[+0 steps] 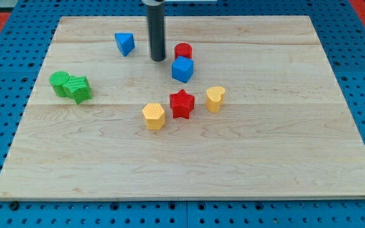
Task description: Move blue triangle towards the blue cube
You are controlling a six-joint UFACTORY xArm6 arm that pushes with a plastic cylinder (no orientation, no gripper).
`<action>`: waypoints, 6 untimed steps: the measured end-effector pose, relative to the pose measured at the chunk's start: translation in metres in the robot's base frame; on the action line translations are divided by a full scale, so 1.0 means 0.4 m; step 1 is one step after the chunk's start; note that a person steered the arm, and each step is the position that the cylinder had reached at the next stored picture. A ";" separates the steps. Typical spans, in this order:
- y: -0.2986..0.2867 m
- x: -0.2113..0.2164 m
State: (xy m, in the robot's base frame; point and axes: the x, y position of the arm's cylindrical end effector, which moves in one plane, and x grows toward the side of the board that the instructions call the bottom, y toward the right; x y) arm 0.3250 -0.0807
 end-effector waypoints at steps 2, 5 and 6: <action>-0.265 -0.085; -0.058 -0.132; -0.005 -0.161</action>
